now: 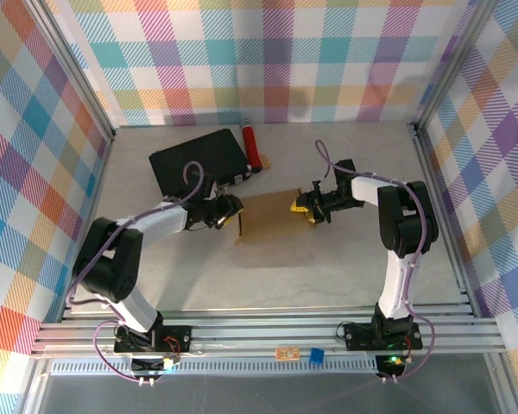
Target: Fold the paper box
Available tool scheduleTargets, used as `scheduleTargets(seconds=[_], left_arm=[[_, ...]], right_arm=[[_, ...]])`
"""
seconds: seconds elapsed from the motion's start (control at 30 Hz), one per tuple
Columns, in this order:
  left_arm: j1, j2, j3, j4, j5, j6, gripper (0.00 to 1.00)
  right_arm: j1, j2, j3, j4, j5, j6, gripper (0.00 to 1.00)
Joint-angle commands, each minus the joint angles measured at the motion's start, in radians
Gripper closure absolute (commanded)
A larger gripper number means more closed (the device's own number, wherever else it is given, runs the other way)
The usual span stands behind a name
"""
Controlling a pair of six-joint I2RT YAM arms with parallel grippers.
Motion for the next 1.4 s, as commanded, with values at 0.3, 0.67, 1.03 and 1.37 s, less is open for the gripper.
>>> scheduleTargets(seconds=[0.3, 0.67, 1.03, 1.37], left_arm=[[0.101, -0.077, -0.071, 0.084, 0.087, -0.398, 0.31], [0.062, 0.065, -0.146, 0.459, 0.133, -0.599, 0.16], [0.04, 0.068, -0.19, 0.627, 0.13, -0.737, 0.05], [-0.039, 0.187, -0.214, 0.887, 0.128, -0.966, 0.26]], right_arm=[[-0.025, -0.004, 0.186, -0.239, -0.122, 0.265, 0.67], [-0.027, 0.031, 0.219, -0.316, -0.154, 0.258, 0.66], [-0.037, 0.043, 0.194, -0.333, -0.152, 0.237, 0.66], [-0.037, 0.075, 0.203, -0.334, -0.171, 0.236, 0.66]])
